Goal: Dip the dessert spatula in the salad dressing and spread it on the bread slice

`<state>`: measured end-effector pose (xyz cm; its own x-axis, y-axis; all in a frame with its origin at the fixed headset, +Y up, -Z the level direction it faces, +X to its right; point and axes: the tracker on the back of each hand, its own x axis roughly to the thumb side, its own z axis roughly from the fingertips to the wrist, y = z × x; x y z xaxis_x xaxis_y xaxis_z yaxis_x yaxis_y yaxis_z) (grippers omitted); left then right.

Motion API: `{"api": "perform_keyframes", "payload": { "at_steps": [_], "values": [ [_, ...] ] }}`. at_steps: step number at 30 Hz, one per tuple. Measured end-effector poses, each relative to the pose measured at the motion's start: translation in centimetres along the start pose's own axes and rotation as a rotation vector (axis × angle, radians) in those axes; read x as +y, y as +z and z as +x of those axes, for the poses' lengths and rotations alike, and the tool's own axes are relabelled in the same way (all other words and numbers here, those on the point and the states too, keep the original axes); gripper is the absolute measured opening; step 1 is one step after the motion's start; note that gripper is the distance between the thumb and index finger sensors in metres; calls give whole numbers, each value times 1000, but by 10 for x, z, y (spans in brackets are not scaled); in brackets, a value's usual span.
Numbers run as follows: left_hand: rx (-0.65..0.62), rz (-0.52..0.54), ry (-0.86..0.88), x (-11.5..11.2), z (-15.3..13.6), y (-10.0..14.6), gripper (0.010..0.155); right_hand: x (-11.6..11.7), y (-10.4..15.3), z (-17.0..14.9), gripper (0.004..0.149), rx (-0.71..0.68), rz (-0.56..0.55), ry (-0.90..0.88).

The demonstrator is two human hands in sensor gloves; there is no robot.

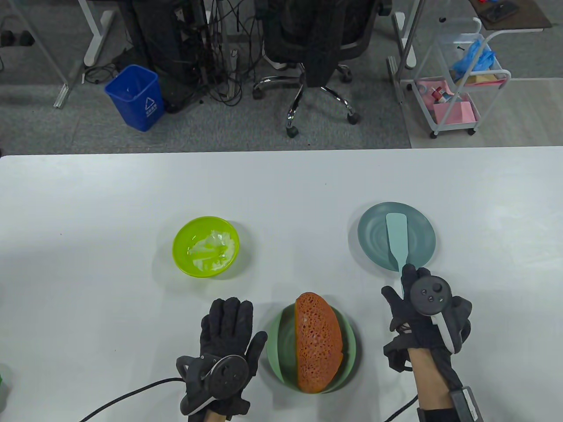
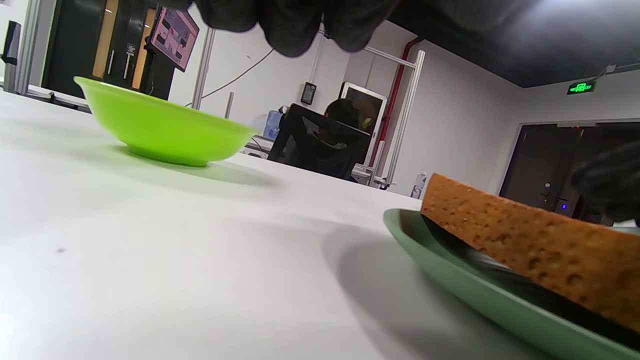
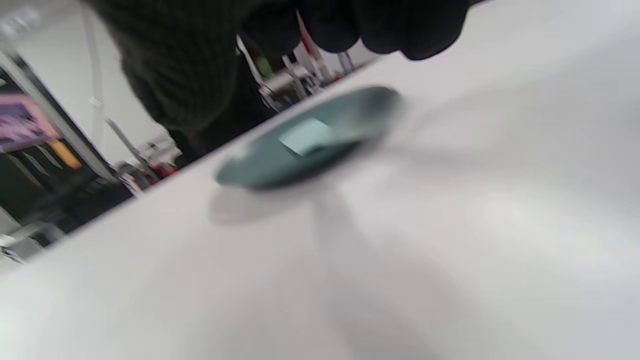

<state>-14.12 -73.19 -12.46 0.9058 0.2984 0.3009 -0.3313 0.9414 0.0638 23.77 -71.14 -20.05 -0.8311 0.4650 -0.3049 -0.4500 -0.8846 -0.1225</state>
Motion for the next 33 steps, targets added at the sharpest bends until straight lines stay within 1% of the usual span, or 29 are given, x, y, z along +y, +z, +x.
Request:
{"api": "perform_keyframes", "payload": {
  "at_steps": [3, 6, 9, 13, 17, 21, 23, 26, 30, 33],
  "values": [
    [-8, -3, -2, -1, 1, -1, 71, -8, 19, 17, 71, -139, -41, 21],
    [-14, -11, 4, -2, 3, -1, 71, -9, 39, 33, 68, -262, -94, 95],
    [-21, -12, -19, -3, 5, 1, 72, -2, 63, 45, 65, -374, -137, 180],
    [-27, -9, 3, -4, 6, 3, 72, 9, 88, 50, 63, -454, -149, 133],
    [-32, -3, 1, -5, 6, 3, 71, 20, 104, 46, 61, -489, -143, 104],
    [-30, -25, -30, -9, 8, 3, 71, 29, 112, 41, 60, -504, -159, 116],
    [-29, -39, -26, -12, 9, 2, 70, 32, 112, 38, 57, -505, -186, 85],
    [-24, -61, -24, -16, 10, 1, 70, 34, 109, 34, 57, -476, -173, 72],
    [-23, -61, -21, -17, 10, 1, 70, 36, 108, 28, 57, -459, -170, 44],
    [-21, -51, -19, -17, 9, 1, 70, 38, 106, 25, 57, -440, -164, 60]
  ]
}}
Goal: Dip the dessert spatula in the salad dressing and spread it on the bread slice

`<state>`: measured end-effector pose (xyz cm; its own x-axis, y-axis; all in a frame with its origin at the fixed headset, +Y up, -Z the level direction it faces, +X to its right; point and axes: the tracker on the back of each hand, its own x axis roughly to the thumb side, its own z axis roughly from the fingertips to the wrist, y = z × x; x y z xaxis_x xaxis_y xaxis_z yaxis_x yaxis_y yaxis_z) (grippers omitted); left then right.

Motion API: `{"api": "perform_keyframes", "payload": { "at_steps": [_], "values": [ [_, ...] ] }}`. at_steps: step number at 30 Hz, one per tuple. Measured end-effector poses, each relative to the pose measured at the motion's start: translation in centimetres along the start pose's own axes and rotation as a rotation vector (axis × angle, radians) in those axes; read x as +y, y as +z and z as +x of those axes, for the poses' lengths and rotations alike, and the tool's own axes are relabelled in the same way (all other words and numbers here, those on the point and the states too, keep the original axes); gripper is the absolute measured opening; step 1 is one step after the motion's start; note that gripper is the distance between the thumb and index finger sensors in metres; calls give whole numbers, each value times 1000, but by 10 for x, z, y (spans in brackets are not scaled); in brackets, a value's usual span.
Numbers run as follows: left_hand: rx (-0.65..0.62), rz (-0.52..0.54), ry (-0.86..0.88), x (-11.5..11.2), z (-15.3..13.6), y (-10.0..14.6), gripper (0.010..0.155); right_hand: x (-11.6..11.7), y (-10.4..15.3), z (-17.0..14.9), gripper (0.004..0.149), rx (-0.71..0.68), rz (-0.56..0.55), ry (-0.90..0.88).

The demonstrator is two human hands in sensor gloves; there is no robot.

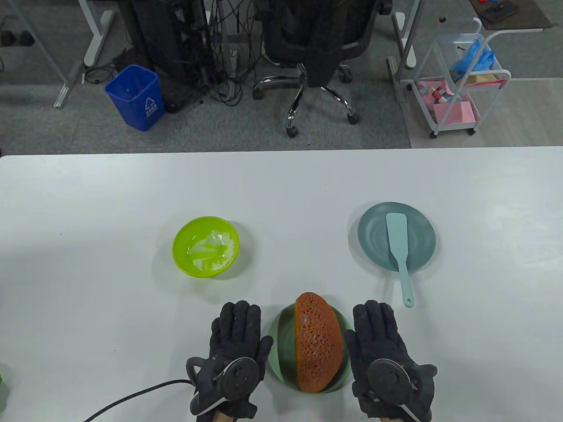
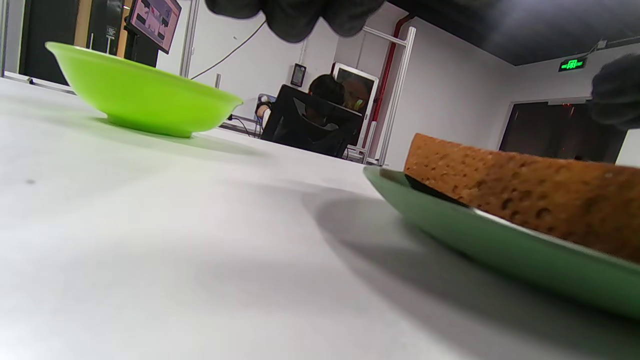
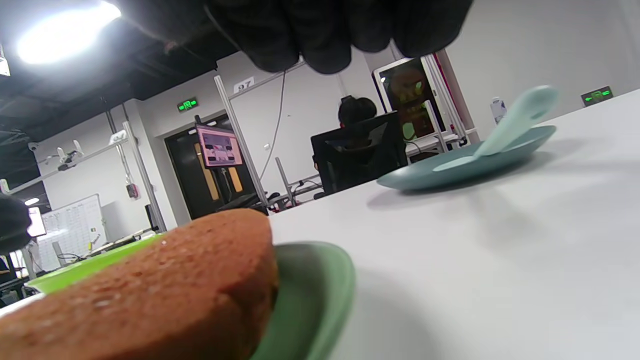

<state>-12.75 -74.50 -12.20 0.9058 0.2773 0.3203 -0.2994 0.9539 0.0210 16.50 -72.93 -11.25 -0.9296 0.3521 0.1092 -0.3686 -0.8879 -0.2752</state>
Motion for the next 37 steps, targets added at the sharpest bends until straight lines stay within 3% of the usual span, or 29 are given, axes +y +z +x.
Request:
{"api": "perform_keyframes", "payload": {
  "at_steps": [37],
  "values": [
    [23, -33, 16, -4, -4, -3, 69, -3, 4, -5, 58, 5, -17, -51]
  ]
}}
